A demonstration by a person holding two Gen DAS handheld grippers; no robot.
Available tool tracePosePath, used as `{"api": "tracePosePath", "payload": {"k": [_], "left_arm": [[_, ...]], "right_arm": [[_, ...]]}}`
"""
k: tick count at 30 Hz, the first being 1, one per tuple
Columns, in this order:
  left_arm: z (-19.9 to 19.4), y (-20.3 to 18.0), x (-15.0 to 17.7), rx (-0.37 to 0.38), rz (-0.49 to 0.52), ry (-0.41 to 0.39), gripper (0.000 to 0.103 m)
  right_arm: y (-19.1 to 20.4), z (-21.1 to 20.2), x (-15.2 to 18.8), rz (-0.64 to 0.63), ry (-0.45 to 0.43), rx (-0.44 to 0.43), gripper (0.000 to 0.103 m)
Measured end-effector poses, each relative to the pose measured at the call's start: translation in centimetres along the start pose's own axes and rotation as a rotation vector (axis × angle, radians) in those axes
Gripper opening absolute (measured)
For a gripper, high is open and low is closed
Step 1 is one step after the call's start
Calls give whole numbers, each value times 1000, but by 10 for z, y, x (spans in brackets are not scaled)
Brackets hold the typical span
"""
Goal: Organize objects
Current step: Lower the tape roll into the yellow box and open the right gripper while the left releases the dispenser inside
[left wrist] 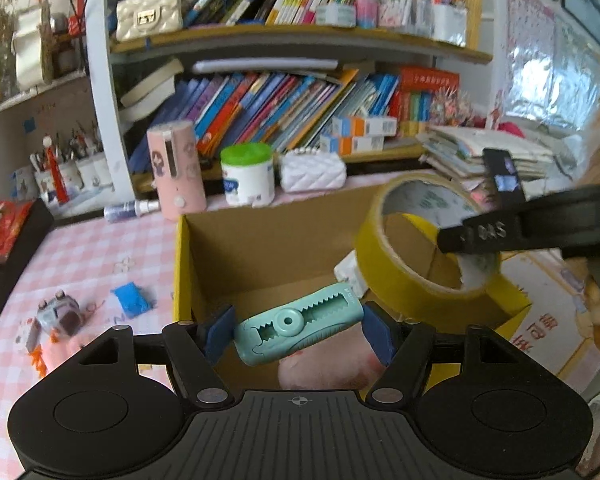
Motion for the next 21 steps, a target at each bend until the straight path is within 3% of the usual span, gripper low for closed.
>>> {"api": "tracePosePath", "payload": {"k": [9,21], "left_arm": [[21,0,12,-47,12,98,69],[28,0,14,-53,-7,103,70]], "right_arm": [[18,57,5,-121,130,-103,9],[52,112,6,-292,244,-202,10]]}}
Point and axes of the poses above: each gripper's, at about its wrist camera, not at the fingertips, and z roughly the way its jaws point, y to its left, x to its underside, the point moved 1 cm from there along z, roughly the way its jaws point, and after that the axes turned 15 degrees about -y, right-handed, at the moved point
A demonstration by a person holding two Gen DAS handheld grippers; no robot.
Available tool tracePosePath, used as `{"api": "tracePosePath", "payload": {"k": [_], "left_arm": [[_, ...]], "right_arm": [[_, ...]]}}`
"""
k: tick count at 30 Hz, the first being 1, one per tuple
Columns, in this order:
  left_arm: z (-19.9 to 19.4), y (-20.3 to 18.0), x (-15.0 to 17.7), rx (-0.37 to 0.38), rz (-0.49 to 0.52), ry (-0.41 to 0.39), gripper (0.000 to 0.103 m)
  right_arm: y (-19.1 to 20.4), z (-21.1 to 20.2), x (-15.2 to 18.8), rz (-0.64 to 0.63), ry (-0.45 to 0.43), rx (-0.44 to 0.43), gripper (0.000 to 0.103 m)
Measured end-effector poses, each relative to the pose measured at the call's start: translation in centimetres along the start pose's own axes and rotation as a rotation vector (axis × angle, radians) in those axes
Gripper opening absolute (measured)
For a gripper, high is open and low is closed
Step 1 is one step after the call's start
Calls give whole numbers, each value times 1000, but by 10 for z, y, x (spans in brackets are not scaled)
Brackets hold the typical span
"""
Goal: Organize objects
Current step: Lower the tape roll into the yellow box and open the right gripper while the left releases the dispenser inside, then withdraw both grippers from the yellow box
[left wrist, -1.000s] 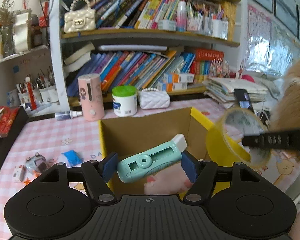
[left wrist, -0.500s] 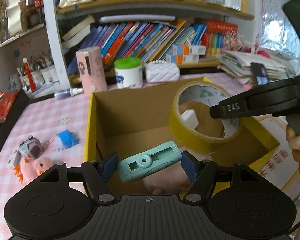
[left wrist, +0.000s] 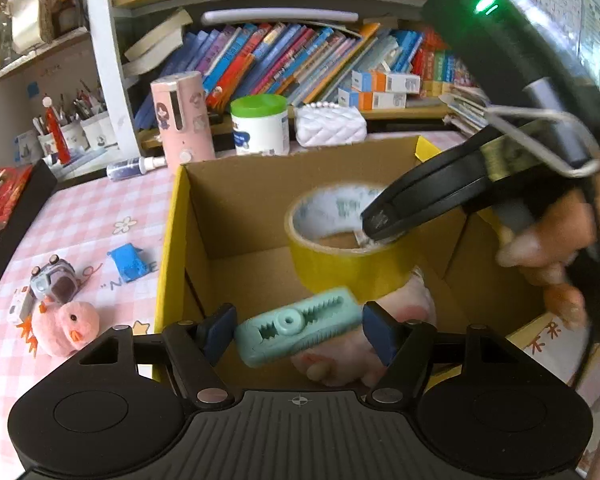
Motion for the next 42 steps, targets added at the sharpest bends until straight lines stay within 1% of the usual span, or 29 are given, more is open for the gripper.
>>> {"api": "tracePosePath", "payload": {"k": [4,5,10,11,12,13,14,16,18,24,27,30,33,36,39,42], "left_arm": [[-5,0,-2,9,12,-26,72],[-5,1,-2,9,17,-29,74],[-12,5,-3,5,17,-36,76],[-13,6,-3,5,16,-36,76],[-15,7,-3,5,14,-37,77],[-16,8,-4,7,13,-38,77],[-18,8,-4,9,12,-39,77],[-22,9,-5,10,15,-49,78],[-27,10,-5,6,20,-64,81],[-47,15,-10,10,9,-107,81],[-59,19,-11,13,-6,-125,83],[-69,24,-7,20,-20,-124,85],[-76,28,0,14,-25,-114,85],[-88,35,5,19,-38,-125,85],[-100,43,11,16,-46,-136,85],[-109,52,19,7,-60,-126,86]], "right_arm": [[0,16,-1,-14,50,-7,11],[-1,19,-1,-10,62,-11,12],[-9,27,0,53,98,-22,15],[-10,28,1,61,99,-20,21],[-10,28,1,64,99,-16,31],[-10,27,2,63,97,-8,34],[-9,26,2,63,91,-6,36],[-9,22,2,77,84,-17,37],[-9,13,2,92,58,-21,37],[-7,-31,1,121,-59,1,39],[-3,-57,5,146,-113,21,39],[3,-82,14,173,-144,27,39],[10,-106,22,187,-188,66,39],[17,-130,34,214,-228,116,41],[28,-149,49,225,-248,170,42],[41,-163,67,230,-256,217,43]]}}
Point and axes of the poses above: each gripper's, at about its wrist camera, not at the fingertips, and z roughly the way its jaws point, y to its left, x to its underside, the point moved 1 cm from there along z, roughly the way its jaws point, and after that the axes turned 15 degrees about -y, right-handed, at the moved point
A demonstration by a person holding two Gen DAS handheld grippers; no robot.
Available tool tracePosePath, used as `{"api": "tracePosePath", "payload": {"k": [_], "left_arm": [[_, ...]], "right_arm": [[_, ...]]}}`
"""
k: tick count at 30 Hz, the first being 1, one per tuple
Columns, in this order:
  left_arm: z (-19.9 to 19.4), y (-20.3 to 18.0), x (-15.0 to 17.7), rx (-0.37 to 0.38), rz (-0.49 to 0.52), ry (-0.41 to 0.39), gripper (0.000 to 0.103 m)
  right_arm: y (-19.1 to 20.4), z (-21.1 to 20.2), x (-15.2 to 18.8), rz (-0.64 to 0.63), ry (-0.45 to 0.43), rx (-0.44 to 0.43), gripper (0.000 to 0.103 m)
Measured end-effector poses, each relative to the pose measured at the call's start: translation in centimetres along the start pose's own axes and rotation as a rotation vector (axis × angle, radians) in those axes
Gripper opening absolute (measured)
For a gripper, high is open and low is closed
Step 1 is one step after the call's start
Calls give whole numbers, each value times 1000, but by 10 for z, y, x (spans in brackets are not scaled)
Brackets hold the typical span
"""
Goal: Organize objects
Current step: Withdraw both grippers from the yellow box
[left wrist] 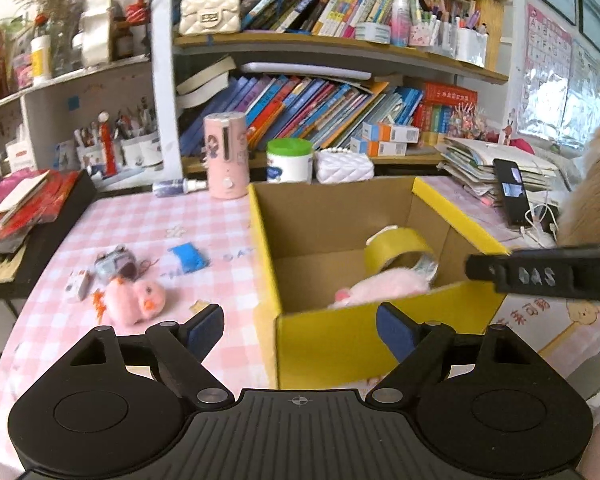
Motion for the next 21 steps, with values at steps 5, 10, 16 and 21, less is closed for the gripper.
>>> {"api": "tracePosePath", "payload": {"k": [5,10,16,21], "left_arm": [[-21,18,17,-32,1,34,86],[-39,39,32,-35,-21,82,86],[-60,64,47,-42,-39,122,86],[-78,83,55,-55,-31,140,86]], "right_arm": [[16,-30,30,-34,-15,71,49],[34,-50,58,-5,41,99,51],[70,-70,76,-33,68,83,59],[102,-81,89,-47,94,40,59]]}}
Point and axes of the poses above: each gripper's, at about its wrist camera, not at the fingertips, and z roughly the way its jaws point, y to its left, x to its underside, the point moved 1 cm from there along z, roughly the way its jaws point, and after that the axes turned 15 degrees about -y, right-handed, at the moved point
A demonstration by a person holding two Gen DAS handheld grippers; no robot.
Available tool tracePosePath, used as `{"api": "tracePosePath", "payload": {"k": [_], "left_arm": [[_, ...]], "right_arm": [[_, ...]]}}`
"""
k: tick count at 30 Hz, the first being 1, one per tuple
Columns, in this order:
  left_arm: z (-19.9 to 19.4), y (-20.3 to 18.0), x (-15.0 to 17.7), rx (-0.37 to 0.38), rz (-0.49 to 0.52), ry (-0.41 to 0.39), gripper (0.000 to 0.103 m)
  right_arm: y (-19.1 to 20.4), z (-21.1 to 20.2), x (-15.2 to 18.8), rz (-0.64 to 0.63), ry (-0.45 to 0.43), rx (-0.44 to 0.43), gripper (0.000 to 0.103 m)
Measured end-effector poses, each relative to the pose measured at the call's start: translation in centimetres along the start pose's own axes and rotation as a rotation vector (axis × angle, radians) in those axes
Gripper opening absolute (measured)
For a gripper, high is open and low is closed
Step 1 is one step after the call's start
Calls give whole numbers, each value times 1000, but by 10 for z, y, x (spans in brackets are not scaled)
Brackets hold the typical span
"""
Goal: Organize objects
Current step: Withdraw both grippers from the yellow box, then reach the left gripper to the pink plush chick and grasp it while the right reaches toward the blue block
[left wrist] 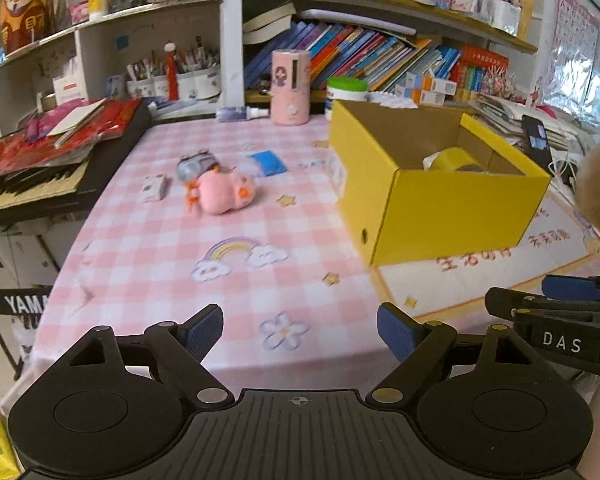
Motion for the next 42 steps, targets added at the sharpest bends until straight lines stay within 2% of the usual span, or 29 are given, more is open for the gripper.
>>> {"api": "tracePosePath", "payload": {"k": [14,26,34,42], "left_arm": [[-27,60,6,-82,-35,-19,86],[-34,85,6,-107,-62,-40,87],[-18,91,5,-127,-81,-23,87],[21,95,-13,-182,-91,-14,87]], "right_arm": [[68,-11,4,-21,2,-98,60],[100,-12,-3,-59,-16,-131,61],[111,3,-6,-92,3,-165,61],[111,47,-24,-100,3,-205,60]]}}
Point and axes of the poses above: each gripper's, at about its wrist camera, not at the fingertips, and z roughly the way its jaws point, y to its left, x to its underside, the point moved 1 cm from there along z, roughly the way its jaws point, and after that the axes turned 15 degrees about -y, right-handed, at the moved point
